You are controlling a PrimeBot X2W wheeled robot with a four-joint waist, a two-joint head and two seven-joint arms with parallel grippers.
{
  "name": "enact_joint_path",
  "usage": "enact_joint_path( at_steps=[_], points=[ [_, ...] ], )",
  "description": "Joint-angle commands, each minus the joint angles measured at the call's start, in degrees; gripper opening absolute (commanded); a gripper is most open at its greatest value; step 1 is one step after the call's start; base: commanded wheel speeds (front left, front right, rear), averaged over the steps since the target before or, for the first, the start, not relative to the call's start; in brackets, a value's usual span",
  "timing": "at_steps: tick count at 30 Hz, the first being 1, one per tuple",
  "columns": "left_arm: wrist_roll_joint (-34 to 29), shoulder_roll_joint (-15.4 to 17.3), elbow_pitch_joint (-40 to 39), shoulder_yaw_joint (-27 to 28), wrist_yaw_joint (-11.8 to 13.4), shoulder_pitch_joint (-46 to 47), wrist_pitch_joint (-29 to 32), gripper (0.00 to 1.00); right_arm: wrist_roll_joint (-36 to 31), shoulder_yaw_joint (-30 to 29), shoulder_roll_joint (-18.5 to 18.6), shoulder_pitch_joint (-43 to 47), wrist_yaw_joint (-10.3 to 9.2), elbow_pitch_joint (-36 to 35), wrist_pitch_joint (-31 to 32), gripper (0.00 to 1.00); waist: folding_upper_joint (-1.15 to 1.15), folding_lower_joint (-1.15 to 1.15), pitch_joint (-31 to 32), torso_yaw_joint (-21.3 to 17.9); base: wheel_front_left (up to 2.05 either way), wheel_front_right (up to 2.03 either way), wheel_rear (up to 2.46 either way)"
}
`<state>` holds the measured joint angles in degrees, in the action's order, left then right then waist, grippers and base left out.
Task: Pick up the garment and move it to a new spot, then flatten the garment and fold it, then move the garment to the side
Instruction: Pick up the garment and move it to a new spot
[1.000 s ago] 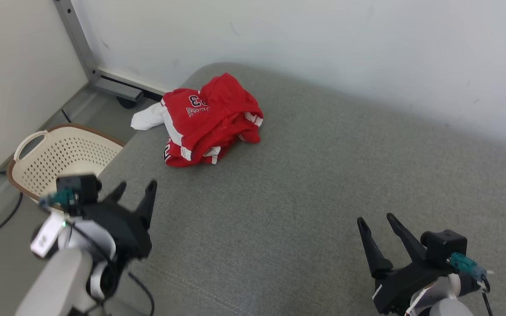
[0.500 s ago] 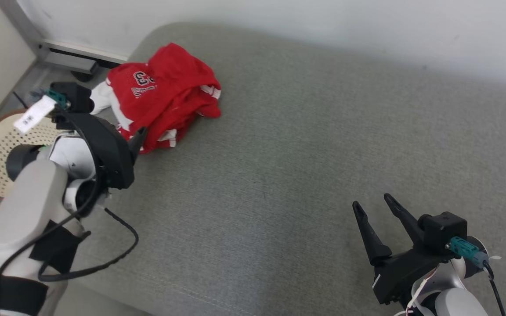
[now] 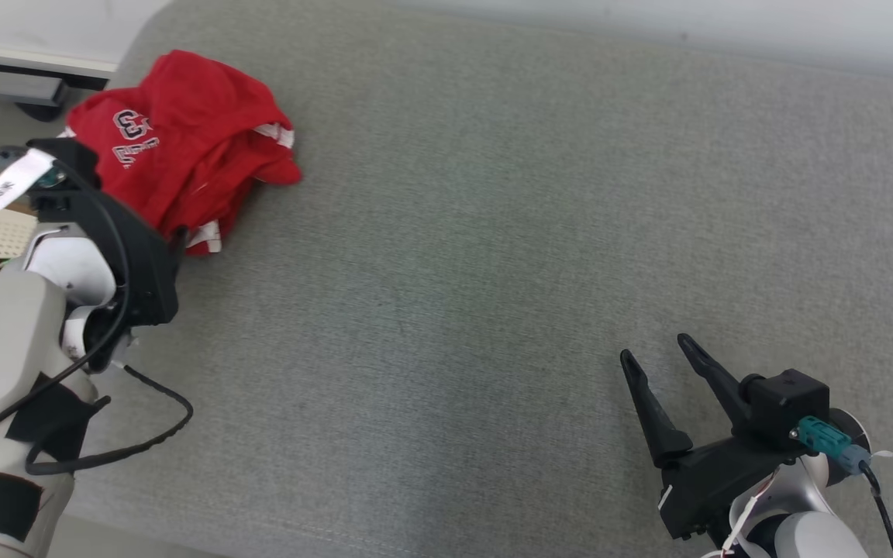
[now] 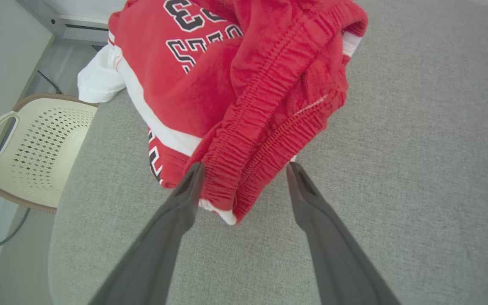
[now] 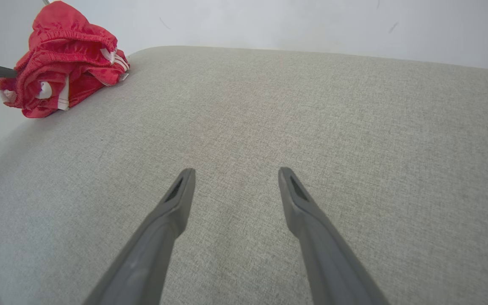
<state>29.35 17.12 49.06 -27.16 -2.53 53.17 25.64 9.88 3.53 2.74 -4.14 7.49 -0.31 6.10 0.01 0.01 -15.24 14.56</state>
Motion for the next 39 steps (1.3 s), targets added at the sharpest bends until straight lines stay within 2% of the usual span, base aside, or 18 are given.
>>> enact_joint_path(
  at_steps=[1,6,7,8,9,16,24,34,39],
  points=[
    [0.4,0.4,0.8,0.6,0.4,0.5,-0.7,1.00,-0.1,0.3,0.3,0.2,0.00,-0.3,0.1,1.00,-0.01,-0.01,-1.2,-1.4,0.00,0.00,0.00],
    [0.6,0.3,3.3,1.1,1.1,0.5,-3.1,1.00,0.3,1.2,0.3,-0.3,0.00,-0.3,0.2,1.00,-0.01,-0.01,-1.6,-2.4,0.00,0.00,0.00],
    [0.5,0.3,3.8,1.0,1.3,0.6,-3.5,0.89,0.4,1.2,0.3,-0.3,0.00,-0.3,0.2,1.00,-0.01,-0.01,-1.6,-2.6,0.00,0.00,0.00],
    [0.4,0.2,4.2,0.9,1.5,0.7,-3.9,0.36,0.5,1.3,0.3,-0.4,0.00,-0.2,0.2,1.00,-0.01,-0.01,-1.4,-2.8,0.00,0.00,0.00],
    [0.2,0.2,4.7,0.8,1.4,0.6,-4.3,0.00,0.7,1.4,0.3,-0.3,0.00,0.0,0.2,1.00,-0.01,-0.01,-1.1,-3.0,0.00,0.00,0.00],
    [-0.5,0.0,6.8,0.0,1.7,0.7,-7.5,0.00,1.4,1.9,0.3,0.0,0.00,0.4,0.3,1.00,-0.01,-0.01,-0.1,-4.1,0.00,0.00,0.00],
    [0.8,-1.3,6.9,0.7,0.5,3.5,-11.4,0.00,3.0,2.2,0.3,-0.6,0.00,2.2,-1.1,1.00,-0.01,-0.01,2.9,-4.2,0.00,0.00,0.00],
    [1.2,-3.4,-0.1,0.1,-1.6,7.4,-17.4,0.00,8.0,3.2,0.3,-1.3,0.00,7.7,-5.4,1.00,-0.01,-0.01,10.4,-6.9,0.00,0.00,0.00],
    [1.3,-4.9,-4.4,-1.9,-3.1,8.0,-17.1,0.00,9.6,3.6,0.3,-1.8,0.00,9.9,-7.3,1.00,-0.01,-0.01,12.4,-9.3,0.00,0.00,0.00]
  ],
)
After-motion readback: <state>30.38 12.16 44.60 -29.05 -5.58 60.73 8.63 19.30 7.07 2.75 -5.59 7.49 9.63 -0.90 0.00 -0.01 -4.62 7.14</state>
